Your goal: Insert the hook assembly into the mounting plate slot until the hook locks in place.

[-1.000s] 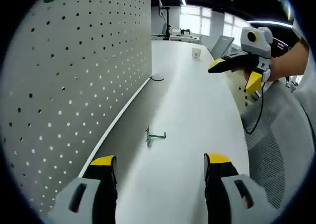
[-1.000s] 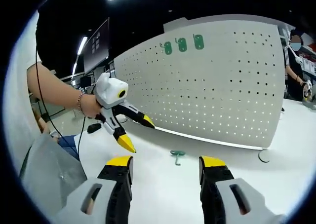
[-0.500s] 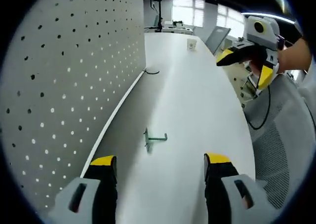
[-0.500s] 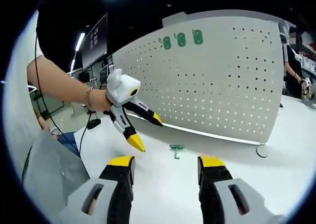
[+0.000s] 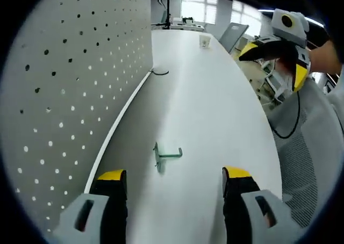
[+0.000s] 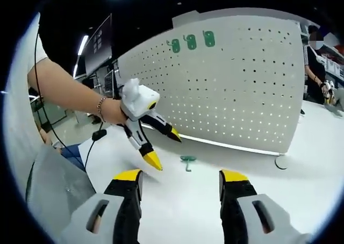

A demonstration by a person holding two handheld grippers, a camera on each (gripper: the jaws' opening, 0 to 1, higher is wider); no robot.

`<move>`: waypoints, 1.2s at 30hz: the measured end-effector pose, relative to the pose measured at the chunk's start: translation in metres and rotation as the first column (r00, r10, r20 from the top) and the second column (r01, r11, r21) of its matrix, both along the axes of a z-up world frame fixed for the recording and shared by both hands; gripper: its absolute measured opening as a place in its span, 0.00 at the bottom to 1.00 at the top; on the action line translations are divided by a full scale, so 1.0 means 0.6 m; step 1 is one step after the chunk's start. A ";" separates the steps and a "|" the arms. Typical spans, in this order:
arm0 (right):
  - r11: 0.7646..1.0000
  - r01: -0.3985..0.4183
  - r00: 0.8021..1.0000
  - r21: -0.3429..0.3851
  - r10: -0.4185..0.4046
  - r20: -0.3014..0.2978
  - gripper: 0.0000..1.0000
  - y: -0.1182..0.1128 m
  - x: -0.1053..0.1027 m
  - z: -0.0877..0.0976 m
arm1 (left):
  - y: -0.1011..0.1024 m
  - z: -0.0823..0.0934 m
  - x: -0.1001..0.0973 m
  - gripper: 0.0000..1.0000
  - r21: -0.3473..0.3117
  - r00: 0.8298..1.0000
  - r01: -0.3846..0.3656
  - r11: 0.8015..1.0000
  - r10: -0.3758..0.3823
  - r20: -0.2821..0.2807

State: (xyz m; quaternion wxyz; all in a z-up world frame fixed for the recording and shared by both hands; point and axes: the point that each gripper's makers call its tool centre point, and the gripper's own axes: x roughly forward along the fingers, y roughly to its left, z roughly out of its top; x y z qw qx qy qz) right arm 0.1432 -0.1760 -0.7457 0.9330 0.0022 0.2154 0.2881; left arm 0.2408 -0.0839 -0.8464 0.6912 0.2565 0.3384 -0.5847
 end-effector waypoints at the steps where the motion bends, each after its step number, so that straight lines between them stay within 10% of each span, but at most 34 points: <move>1: 1.000 0.002 1.000 -0.002 -0.002 0.000 0.56 -0.001 0.000 0.000 | -0.001 -0.004 0.000 0.75 0.008 1.000 0.007 1.000 -0.007 -0.002; 36: 0.998 0.059 0.997 0.008 -0.059 -0.041 0.49 -0.025 -0.009 -0.010 | -0.026 -0.057 0.009 0.64 0.126 0.997 0.081 0.989 -0.079 -0.019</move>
